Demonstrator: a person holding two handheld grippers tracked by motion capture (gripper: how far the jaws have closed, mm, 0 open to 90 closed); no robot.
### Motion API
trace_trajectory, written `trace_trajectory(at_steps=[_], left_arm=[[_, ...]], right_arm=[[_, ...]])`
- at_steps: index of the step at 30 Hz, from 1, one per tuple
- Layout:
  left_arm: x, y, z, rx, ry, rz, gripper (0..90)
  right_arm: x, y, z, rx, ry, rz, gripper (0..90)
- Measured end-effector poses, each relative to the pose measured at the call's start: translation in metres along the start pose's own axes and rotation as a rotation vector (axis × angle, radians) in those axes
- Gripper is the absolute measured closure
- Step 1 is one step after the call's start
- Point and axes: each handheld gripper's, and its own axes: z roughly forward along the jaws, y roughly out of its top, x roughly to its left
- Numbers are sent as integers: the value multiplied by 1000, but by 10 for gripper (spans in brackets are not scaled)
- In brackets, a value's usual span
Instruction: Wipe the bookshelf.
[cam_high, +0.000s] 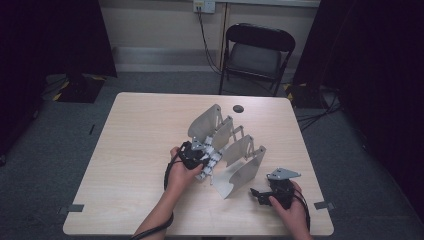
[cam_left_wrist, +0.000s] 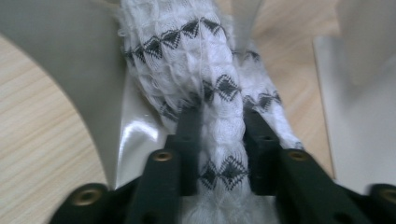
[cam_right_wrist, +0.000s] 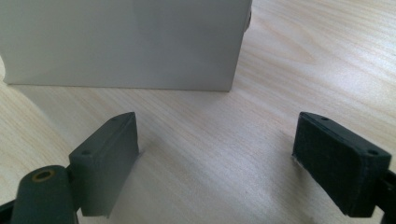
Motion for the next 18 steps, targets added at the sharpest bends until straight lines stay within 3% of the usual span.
trace_trajectory(at_steps=[6, 11, 18], left_arm=[[-2, 3, -8, 43, 7, 1, 802], [0, 12, -24, 10, 5, 5, 803], [2, 46, -57, -93, 1, 7, 803]], right_arm=[[0, 0, 0, 0, 0, 0, 136], [0, 0, 0, 0, 0, 0, 136], [0, 0, 0, 0, 0, 0, 136]])
